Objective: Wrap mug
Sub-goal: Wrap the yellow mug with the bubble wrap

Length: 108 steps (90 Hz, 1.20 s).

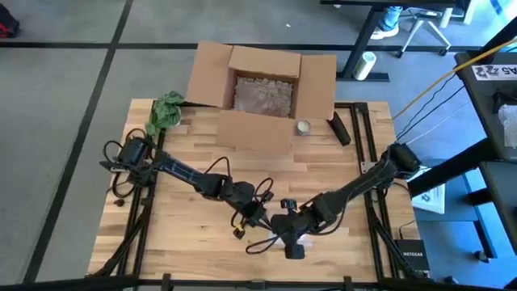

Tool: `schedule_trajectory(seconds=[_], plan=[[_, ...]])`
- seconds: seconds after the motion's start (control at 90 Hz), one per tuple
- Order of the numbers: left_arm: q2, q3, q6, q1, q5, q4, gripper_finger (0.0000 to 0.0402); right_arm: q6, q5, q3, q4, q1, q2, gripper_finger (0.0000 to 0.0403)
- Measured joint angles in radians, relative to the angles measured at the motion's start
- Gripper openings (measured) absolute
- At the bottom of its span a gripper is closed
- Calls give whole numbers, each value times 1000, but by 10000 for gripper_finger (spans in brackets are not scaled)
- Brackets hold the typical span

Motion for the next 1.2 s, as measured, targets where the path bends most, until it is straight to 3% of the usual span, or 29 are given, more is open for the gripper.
schedule_trajectory(seconds=[0.311,0.556,0.889,1.2], plan=[[0,0,0,-1,0,-1,0,24,-1,-30,-23,-11,20,0],[0,0,0,-2,0,-42,0,37,-75,-162,223,-27,14,0],[0,0,5,1,0,-82,0,59,-97,-182,224,-44,16,0],[-51,0,5,2,-16,-296,0,68,-112,-181,186,-46,18,0]])
